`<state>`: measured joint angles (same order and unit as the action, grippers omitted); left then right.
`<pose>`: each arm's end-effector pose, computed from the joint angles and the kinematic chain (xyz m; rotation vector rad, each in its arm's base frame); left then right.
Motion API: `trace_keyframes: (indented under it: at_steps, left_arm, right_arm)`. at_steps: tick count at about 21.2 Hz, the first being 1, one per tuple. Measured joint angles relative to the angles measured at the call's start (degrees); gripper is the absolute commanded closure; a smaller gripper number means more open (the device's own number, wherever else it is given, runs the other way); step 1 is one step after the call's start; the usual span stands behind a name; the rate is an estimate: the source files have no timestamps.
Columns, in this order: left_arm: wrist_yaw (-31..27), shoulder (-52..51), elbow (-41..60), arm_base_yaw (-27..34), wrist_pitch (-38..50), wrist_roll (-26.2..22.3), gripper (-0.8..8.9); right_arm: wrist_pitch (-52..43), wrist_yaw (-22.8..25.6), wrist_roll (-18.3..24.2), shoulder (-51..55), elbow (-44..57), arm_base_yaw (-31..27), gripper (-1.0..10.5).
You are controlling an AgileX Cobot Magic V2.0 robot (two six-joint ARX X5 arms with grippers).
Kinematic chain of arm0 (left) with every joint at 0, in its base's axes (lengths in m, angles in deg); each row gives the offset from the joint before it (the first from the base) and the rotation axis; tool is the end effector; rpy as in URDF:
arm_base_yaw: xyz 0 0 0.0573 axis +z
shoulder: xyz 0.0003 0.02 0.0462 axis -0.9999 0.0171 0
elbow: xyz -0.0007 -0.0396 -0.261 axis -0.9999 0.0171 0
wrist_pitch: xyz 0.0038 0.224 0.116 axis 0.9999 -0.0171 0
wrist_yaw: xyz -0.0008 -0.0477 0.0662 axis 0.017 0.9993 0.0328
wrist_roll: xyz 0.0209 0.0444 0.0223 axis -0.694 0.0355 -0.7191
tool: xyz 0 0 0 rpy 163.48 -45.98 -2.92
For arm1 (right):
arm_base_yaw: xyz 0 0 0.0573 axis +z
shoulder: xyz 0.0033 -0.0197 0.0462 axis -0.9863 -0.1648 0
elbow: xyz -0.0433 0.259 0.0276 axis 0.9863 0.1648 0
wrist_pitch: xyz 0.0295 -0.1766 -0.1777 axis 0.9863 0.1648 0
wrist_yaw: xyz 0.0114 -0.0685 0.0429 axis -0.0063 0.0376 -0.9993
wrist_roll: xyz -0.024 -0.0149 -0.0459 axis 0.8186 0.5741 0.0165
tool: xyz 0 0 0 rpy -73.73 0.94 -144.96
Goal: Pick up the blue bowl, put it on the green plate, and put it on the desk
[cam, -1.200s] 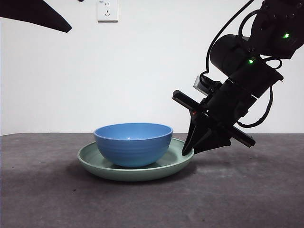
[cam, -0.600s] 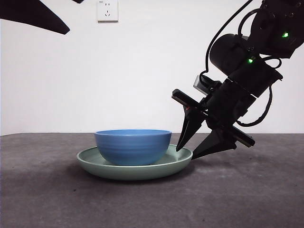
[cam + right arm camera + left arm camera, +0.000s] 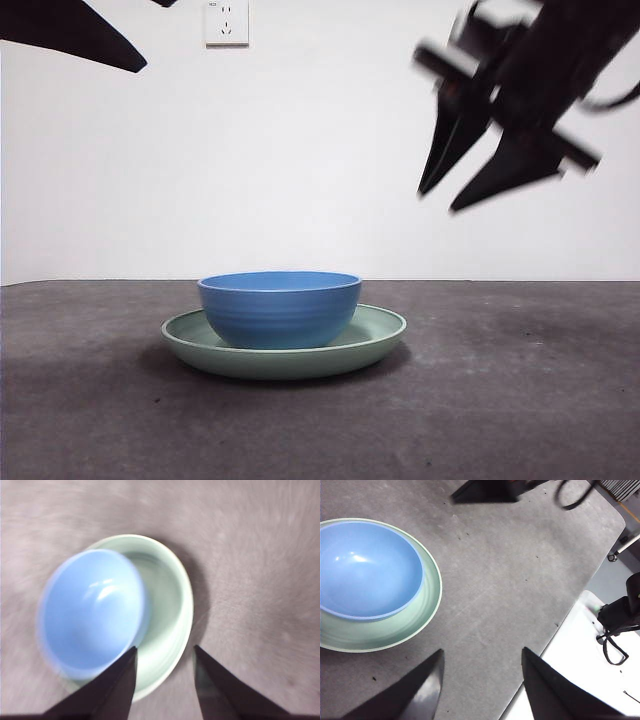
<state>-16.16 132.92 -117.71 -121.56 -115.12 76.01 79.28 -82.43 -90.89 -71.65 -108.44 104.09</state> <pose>0.1408 -0.1058 0.3054 -0.0506 0.7470 -0.9794 0.2541 0.1206 0.2594 0.2637 0.9016 0.5478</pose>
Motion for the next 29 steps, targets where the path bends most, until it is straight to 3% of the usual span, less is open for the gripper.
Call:
trace_keyframes:
  at_steps: [5,9,12,29]
  left_arm:
    - [0.0,0.0,0.0,0.0,0.0,0.0,5.64]
    - [0.0,0.0,0.0,0.0,0.0,-0.1,5.64]
    - [0.0,0.0,0.0,0.0,0.0,-0.2,5.64]
    - [0.0,0.0,0.0,0.0,0.0,-0.2,5.70]
  right_arm:
    - [13.9,-0.4,8.9,14.3,-0.1,0.0,7.7]
    - [21.3,-7.0,13.5,22.0,-0.1,0.0,7.7]
    - [25.4,-9.4,15.5,25.3,-0.1,0.0,7.7]
    - [27.0,-11.9,17.7,26.1,-0.1,0.0,7.7]
